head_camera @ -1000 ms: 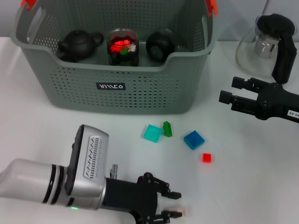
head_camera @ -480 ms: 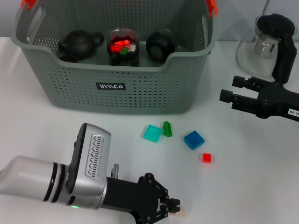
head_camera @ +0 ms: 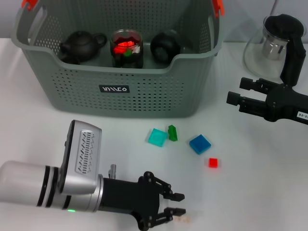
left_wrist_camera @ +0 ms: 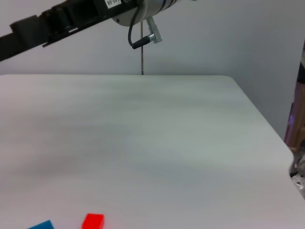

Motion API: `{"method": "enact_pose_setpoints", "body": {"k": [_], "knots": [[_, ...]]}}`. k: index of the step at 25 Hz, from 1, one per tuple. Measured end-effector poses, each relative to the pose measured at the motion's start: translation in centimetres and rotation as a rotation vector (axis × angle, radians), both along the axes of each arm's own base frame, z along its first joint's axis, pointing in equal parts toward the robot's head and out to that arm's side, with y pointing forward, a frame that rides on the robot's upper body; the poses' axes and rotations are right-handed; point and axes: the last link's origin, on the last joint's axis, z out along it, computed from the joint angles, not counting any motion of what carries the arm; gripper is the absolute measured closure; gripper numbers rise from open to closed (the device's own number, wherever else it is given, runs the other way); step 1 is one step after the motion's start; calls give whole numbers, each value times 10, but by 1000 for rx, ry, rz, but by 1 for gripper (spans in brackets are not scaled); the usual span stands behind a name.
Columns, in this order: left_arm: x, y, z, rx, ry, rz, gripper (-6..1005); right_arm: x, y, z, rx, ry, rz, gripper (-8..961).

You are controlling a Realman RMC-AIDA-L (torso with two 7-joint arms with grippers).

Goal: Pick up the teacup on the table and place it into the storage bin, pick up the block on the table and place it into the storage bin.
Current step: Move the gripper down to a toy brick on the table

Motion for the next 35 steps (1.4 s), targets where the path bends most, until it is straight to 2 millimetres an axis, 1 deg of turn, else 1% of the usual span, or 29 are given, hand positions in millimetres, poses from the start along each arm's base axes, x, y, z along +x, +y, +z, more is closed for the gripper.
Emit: {"method": "enact_pose_setpoints", "body": {"k": [3, 6, 11, 19, 33, 35], "knots": [[-1, -3, -2, -10, 13, -13, 905, 0, 0, 0, 0, 0, -1, 148], [-1, -5, -5, -26, 28, -27, 718, 0, 0, 0, 1, 1, 0, 148], [-3, -3, -9, -16, 56, -30, 546, -2, 2, 0, 1, -1, 3, 148], [-6, -4, -14, -15, 87, -31, 564, -1, 3, -1, 4, -8, 0, 148], [-1, -1, -14, -19, 95, -66, 632, -1, 3, 0, 7, -7, -3, 148], [-1, -1, -14, -18, 95, -68, 698, -1, 4, 0, 8, -7, -3, 148]]}}
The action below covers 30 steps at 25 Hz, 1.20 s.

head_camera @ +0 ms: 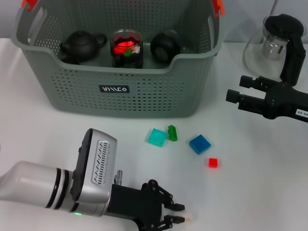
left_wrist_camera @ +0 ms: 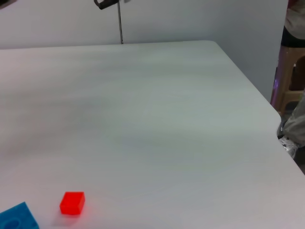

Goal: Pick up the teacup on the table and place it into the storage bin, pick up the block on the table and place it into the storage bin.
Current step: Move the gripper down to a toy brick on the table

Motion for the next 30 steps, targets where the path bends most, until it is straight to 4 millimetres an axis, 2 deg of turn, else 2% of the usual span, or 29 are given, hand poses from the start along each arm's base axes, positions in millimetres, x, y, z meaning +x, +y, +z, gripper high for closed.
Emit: {"method": "enact_pose_setpoints", "body": {"k": [6, 23, 30], "knots": [[0, 2, 3, 1, 0, -8, 864, -1, 2, 0, 2, -2, 2, 148], [0, 4, 7, 3, -4, -1, 950, -7, 8, 0, 8, -6, 14, 148], [3, 2, 20, 11, -102, 35, 940, -7, 9, 0, 8, -6, 14, 147]]}}
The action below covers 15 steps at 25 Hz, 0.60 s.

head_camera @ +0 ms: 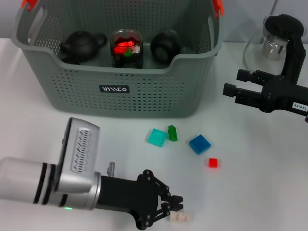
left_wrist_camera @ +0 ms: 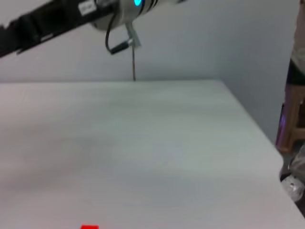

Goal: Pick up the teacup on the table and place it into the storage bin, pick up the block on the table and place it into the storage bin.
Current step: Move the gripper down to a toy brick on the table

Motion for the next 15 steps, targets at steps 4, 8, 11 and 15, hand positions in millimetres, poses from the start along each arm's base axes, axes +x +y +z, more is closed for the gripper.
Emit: {"method": "enact_pose_setpoints", "body": {"k": [4, 8, 11, 15], "knots": [[-3, -5, -2, -6, 2, -2, 924, 1, 1, 0, 3, -6, -5, 147], [-9, -9, -6, 22, 22, -42, 824, 1, 2, -1, 3, -10, -6, 147], [-12, -11, -8, 30, 28, -56, 708, 0, 1, -1, 2, -10, -6, 147], [-13, -11, -10, 32, 35, -50, 624, 0, 1, -2, 1, -9, -7, 148]]}}
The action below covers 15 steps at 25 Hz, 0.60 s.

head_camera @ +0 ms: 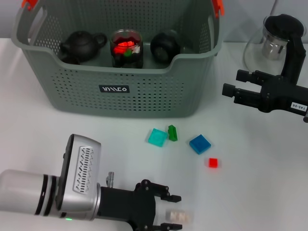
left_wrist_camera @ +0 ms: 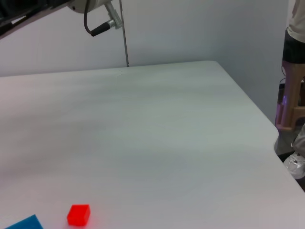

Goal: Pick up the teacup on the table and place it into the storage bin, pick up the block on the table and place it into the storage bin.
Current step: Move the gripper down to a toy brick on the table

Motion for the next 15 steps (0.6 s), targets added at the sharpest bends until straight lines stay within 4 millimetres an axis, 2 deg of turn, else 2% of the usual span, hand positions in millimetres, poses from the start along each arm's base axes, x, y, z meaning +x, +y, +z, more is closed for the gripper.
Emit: {"method": "enact_pose_setpoints", "body": {"k": [7, 15], "knots": [[-4, 1, -7, 12, 46, 4, 476, -1, 0, 0, 0, 0, 1, 148], [-2, 2, -7, 14, 41, -3, 419, 0, 1, 0, -1, 1, -4, 147]]}}
